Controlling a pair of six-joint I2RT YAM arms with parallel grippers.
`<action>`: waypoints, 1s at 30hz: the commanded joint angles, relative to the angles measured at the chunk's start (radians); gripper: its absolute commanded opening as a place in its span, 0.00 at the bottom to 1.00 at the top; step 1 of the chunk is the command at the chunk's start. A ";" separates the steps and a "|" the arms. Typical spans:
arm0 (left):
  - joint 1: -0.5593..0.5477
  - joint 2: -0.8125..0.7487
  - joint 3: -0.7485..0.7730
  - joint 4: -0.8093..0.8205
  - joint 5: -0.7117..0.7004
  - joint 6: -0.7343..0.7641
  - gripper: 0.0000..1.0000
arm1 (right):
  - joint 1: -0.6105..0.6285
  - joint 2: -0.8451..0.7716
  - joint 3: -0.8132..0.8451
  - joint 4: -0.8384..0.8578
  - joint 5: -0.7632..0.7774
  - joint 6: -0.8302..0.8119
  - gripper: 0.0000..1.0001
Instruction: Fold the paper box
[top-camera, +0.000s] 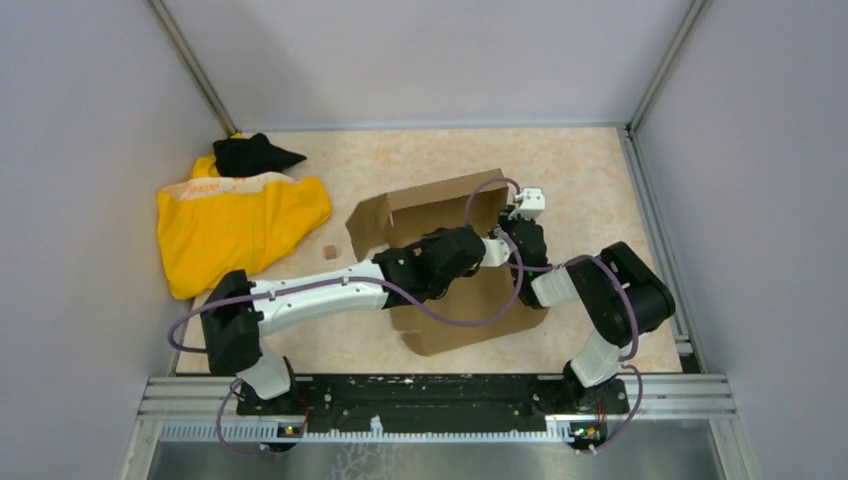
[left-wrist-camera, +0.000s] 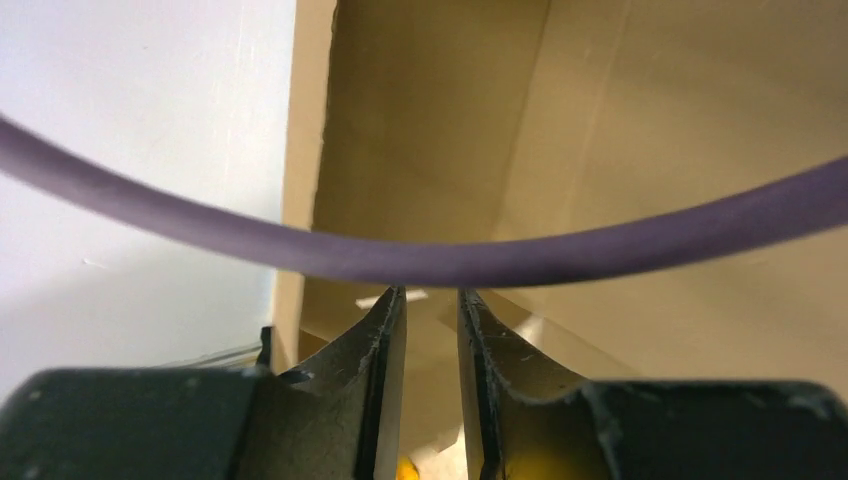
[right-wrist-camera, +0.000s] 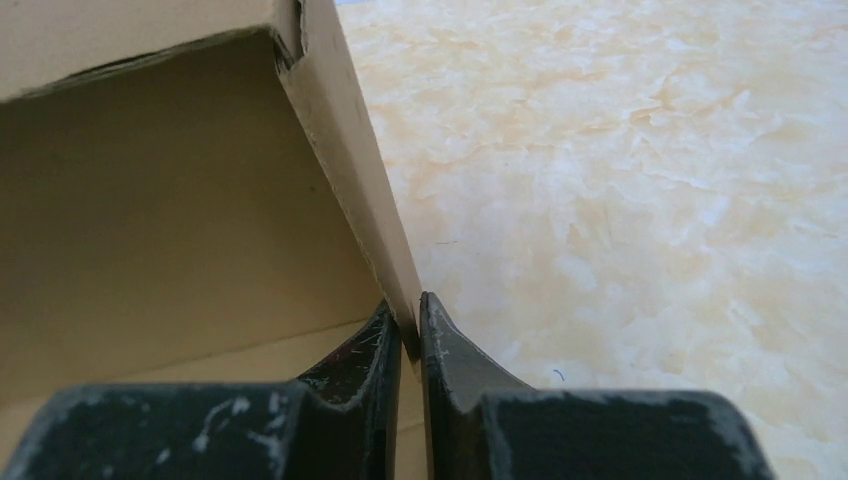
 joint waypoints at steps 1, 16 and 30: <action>-0.007 -0.069 0.016 -0.030 0.099 -0.084 0.32 | -0.007 -0.044 -0.024 0.107 0.018 0.034 0.07; 0.059 -0.300 0.014 0.034 0.250 -0.203 0.35 | -0.007 -0.034 -0.054 0.149 -0.018 0.004 0.07; 0.392 0.120 0.365 0.025 0.451 -0.355 0.26 | -0.008 0.018 -0.030 0.241 -0.205 -0.031 0.10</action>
